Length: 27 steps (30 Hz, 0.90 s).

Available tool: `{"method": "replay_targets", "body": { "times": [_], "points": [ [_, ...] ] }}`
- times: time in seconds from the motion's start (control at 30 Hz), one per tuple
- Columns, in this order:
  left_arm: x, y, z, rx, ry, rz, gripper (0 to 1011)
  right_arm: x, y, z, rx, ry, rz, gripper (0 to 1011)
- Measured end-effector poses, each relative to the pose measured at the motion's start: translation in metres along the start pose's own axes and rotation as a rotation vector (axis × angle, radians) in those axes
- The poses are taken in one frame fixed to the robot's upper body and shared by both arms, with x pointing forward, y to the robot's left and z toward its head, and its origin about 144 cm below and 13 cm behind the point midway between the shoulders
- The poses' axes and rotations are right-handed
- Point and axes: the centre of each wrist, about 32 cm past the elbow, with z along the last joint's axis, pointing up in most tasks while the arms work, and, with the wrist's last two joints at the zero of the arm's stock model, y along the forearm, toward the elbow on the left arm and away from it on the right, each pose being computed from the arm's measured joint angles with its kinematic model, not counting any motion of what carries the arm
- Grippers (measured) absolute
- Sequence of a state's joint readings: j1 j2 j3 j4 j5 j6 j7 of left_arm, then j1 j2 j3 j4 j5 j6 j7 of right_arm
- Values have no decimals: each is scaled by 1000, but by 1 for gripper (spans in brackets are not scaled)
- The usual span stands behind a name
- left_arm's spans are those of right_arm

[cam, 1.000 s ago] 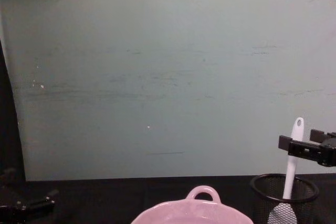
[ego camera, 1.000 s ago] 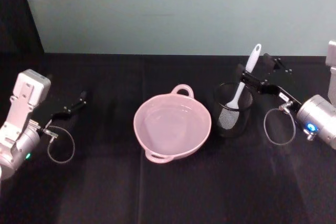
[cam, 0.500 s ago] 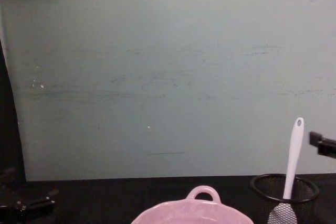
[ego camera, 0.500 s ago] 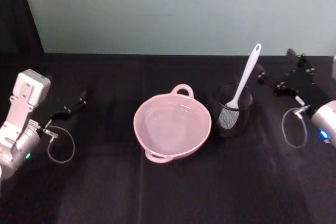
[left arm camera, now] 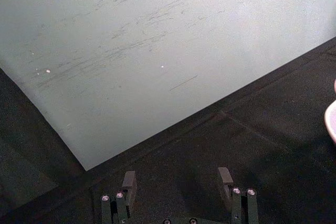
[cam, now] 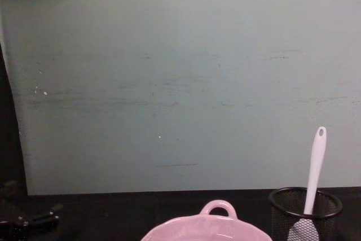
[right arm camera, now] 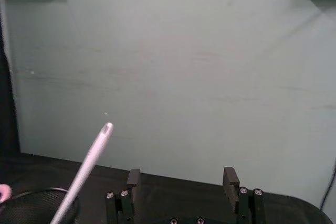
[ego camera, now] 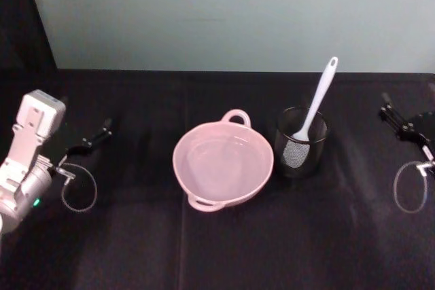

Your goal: Use the one hand to pick up the spoon and stir the clear water in the bowl.

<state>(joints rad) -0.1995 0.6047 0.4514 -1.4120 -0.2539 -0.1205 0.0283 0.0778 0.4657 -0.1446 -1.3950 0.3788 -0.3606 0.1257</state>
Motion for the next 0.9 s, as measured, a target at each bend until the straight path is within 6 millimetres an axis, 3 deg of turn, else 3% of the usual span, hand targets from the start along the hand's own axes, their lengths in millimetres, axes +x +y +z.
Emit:
{"method": "replay_targets", "body": {
  "times": [0.27, 0.9],
  "points": [
    [0, 0, 0, 0, 0, 0, 1011, -2, -1, -16, -3, 42, -40, 1002],
    [0, 0, 0, 0, 0, 0, 1011, -1, -1, -13, 0, 30, -27, 1002]
  ]
}}
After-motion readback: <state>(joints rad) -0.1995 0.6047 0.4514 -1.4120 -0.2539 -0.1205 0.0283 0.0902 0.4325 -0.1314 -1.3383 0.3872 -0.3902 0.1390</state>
